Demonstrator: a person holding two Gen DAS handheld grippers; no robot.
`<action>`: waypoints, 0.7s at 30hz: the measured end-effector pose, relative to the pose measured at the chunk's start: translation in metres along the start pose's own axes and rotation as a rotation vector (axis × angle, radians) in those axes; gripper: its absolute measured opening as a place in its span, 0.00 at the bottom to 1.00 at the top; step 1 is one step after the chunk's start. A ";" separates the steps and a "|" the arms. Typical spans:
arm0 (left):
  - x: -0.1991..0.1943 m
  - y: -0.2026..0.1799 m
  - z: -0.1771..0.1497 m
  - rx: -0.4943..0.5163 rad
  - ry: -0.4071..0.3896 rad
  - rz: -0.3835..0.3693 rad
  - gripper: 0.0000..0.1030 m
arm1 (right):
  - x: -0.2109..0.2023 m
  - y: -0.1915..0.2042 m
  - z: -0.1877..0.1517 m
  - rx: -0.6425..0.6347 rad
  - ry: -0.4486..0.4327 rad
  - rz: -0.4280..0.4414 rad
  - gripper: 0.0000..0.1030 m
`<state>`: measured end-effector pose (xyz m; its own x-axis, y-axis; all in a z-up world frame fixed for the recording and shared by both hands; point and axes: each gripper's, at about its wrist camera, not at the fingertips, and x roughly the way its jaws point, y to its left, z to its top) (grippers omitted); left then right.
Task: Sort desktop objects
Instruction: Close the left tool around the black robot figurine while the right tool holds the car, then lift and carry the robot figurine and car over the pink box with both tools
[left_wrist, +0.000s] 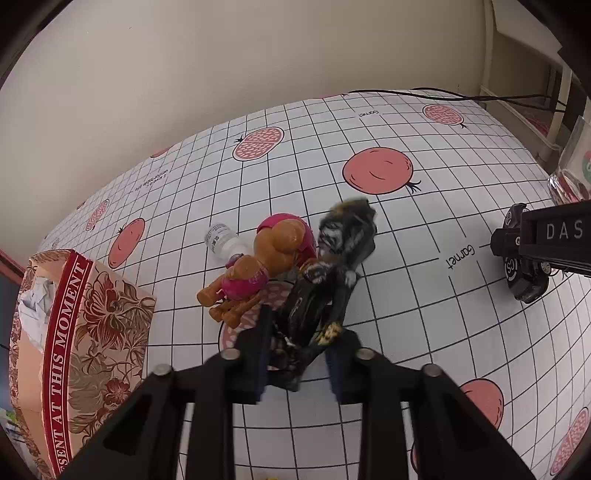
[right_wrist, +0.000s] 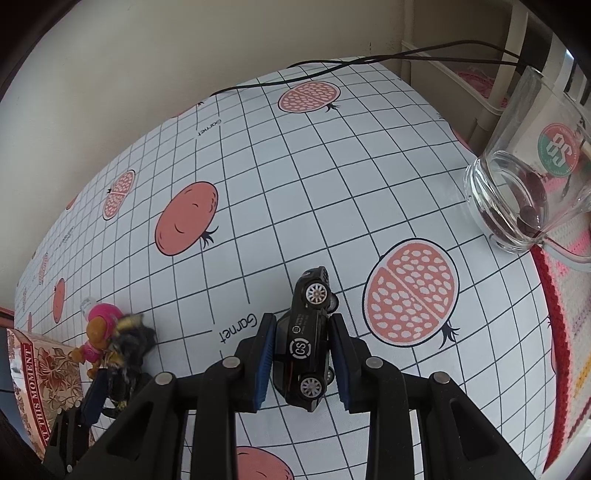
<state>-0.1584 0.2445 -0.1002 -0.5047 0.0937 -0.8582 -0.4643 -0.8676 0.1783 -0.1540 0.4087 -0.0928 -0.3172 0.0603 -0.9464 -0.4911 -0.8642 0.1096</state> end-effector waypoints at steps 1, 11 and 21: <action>0.000 0.004 0.000 -0.021 0.007 -0.031 0.15 | 0.000 0.002 0.002 0.000 -0.006 0.000 0.30; -0.002 0.014 0.001 -0.082 0.027 -0.101 0.15 | -0.015 0.004 0.010 0.015 -0.056 0.029 0.30; -0.050 0.040 0.022 -0.179 -0.081 -0.179 0.15 | -0.045 0.011 0.016 0.018 -0.136 0.080 0.30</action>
<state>-0.1677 0.2162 -0.0399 -0.4860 0.2858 -0.8259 -0.4188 -0.9056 -0.0670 -0.1584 0.4047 -0.0442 -0.4617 0.0599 -0.8850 -0.4738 -0.8601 0.1890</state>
